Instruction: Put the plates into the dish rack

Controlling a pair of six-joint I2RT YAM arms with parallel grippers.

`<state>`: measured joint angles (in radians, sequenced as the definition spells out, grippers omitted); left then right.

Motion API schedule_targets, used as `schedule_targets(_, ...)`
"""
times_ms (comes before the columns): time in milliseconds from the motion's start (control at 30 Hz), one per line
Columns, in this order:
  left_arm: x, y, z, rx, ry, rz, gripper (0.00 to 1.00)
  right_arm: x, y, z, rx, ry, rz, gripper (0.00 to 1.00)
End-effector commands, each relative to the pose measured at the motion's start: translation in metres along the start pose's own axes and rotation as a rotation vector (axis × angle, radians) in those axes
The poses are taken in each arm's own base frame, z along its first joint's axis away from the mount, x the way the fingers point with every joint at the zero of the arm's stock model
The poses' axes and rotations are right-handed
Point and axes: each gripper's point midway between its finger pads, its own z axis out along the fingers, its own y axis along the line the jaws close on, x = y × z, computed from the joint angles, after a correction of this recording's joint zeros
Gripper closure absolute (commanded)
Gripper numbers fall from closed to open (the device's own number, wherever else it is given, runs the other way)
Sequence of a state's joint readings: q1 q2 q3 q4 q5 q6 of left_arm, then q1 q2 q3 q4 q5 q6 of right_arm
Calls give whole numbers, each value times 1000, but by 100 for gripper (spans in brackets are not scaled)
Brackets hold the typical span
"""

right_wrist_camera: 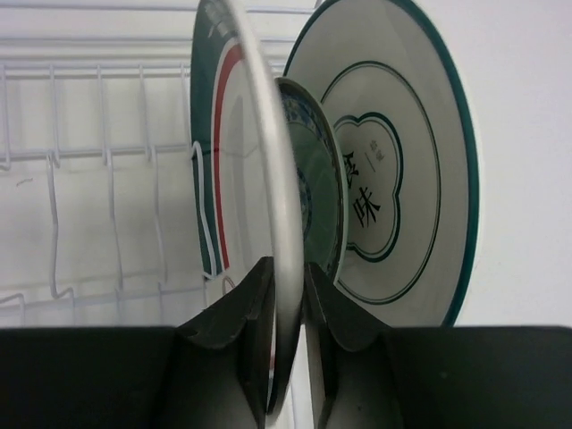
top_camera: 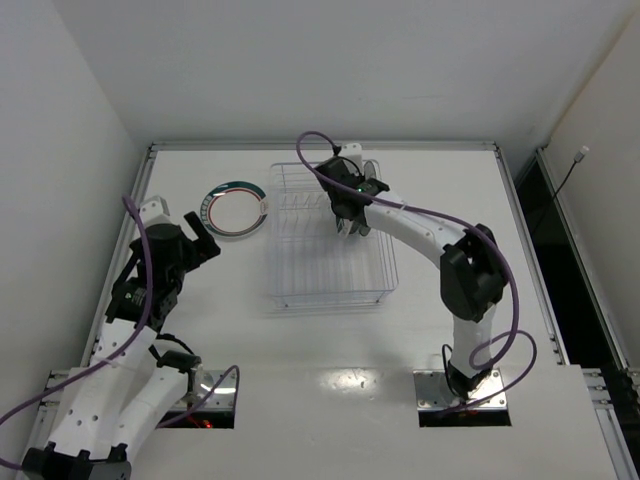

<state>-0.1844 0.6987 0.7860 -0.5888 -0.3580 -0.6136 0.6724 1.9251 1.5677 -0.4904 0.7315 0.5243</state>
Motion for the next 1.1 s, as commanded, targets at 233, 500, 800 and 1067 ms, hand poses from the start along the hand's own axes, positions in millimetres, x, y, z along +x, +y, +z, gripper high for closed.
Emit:
schedule_targets(233, 1, -2, 8, -5, 8, 11, 8, -59, -19, -64, -90, -93, 106, 43)
schedule_targets(500, 15, -7, 35, 86, 160, -154, 3, -107, -39, -152, -306, -214, 195, 39)
schedule_targets(800, 73, 12, 115, 328, 360, -798, 5, -76, -51, -239, -661, -214, 223, 39)
schedule_targets(1067, 81, 14, 159, 340, 336, -814, 9, -58, -72, -291, -822, -226, 314, 39)
